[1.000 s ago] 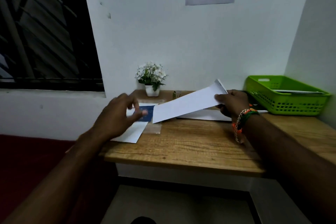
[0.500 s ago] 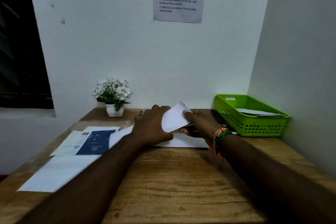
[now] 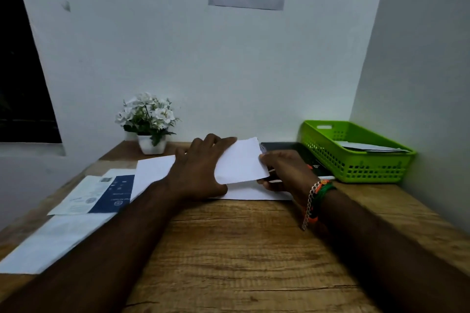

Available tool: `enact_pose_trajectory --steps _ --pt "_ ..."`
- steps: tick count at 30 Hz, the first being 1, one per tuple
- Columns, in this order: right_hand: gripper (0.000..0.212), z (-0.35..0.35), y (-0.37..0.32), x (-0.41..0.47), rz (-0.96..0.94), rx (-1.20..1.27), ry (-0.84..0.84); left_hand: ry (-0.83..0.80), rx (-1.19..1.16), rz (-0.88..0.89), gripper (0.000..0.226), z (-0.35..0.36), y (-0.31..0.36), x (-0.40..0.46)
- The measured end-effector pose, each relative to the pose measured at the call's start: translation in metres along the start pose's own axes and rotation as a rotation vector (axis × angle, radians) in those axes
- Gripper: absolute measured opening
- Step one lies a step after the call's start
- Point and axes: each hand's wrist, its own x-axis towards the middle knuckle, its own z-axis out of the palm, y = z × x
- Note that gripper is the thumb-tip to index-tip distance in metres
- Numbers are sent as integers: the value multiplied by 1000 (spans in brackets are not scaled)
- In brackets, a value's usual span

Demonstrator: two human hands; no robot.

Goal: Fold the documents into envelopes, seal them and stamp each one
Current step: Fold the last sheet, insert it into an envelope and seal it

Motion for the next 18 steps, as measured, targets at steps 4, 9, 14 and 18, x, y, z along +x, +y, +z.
enact_pose_trajectory --steps 4,9,14,18 --pt "13 2 2 1 -51 -60 44 8 19 16 113 0 2 -2" --pt "21 4 2 0 -154 -194 36 30 21 37 110 2 4 -2" --pt "17 3 0 -1 -140 -77 46 44 30 47 108 2 4 -3" --pt "9 2 -3 -1 -71 20 78 53 14 35 108 0 3 -2"
